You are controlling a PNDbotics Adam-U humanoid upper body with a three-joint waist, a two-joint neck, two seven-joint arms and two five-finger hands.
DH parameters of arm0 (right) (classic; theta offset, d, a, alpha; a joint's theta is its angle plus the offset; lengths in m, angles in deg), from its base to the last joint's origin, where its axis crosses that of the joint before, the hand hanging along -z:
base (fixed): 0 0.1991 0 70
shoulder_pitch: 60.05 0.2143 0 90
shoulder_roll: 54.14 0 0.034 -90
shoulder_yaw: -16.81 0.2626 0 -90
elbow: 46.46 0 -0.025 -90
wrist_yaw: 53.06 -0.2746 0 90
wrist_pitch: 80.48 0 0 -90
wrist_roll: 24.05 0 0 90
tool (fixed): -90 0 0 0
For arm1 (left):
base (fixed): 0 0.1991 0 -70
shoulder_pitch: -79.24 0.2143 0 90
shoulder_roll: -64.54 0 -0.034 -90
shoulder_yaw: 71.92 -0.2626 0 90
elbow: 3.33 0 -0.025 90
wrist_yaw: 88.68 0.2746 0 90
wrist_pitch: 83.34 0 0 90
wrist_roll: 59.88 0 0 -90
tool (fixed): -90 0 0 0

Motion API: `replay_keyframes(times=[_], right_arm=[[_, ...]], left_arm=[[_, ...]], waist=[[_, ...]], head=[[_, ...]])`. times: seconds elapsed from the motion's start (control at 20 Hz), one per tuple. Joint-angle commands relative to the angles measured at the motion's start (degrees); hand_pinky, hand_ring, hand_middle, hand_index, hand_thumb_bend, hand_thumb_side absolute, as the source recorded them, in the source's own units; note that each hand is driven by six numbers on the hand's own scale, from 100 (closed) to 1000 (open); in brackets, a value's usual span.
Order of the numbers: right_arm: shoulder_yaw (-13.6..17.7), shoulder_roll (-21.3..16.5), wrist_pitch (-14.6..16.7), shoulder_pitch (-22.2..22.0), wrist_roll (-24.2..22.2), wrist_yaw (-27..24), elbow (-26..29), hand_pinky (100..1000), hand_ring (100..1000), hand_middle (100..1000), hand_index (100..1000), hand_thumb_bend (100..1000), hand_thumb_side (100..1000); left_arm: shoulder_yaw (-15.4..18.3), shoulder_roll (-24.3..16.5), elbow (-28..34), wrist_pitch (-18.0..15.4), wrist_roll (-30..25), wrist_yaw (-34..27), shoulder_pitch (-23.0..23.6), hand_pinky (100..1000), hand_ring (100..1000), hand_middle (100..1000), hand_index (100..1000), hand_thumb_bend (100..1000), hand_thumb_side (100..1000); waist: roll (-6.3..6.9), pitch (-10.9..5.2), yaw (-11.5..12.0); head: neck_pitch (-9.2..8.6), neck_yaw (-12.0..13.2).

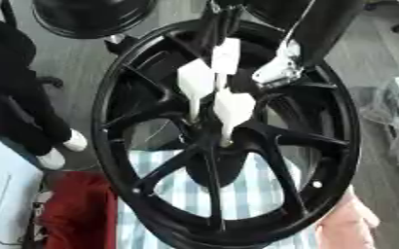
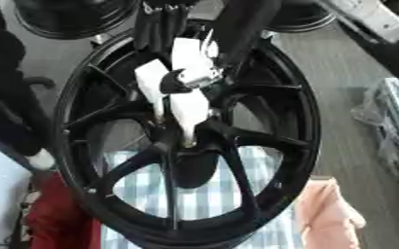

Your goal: Pull the pin out of the wheel hub.

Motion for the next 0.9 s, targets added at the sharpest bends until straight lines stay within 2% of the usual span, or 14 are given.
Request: replay_keyframes(times=[0.05, 0.45, 0.6, 0.9], right_arm=[[0.6, -2.1, 1.1, 0.4, -0.8, 0.6, 1.8, 796, 753, 673, 810, 422, 426], [0.4, -2.5, 2.2, -1.8, -1.4, 2.8, 2.2, 792, 750, 685, 802, 412, 429], [0.4, -2.1, 1.7, -2.8, -0.7, 3.7, 1.6, 783, 744, 683, 793, 342, 409], [0.7, -1.8, -1.6, -4.7, 0.7, 3.5, -0.9, 774, 739, 680, 791, 223, 434]], left_arm=[[0.1, -1.8, 0.5, -0.1, -0.2, -0.1, -0.3, 729, 805, 701, 710, 270, 592], [0.1, -1.7, 0.6, -0.1, -0.2, -0.1, -0.5, 729, 805, 702, 710, 269, 593], [0.0, -1.6, 0.6, -0.1, -0.3, -0.1, -0.5, 730, 806, 702, 710, 268, 594], [-0.3, -1.3, 0.6, 0.0, -0.6, -0.3, -0.7, 729, 806, 703, 710, 268, 595]], waist=[[0.18, -1.32, -0.1], [0.28, -1.24, 0.0], [0.42, -1.11, 0.1], [0.58, -1.00, 0.8]], head=[[0.25, 0.0], [0.23, -0.2], [0.28, -0.3], [0.69, -0.6]])
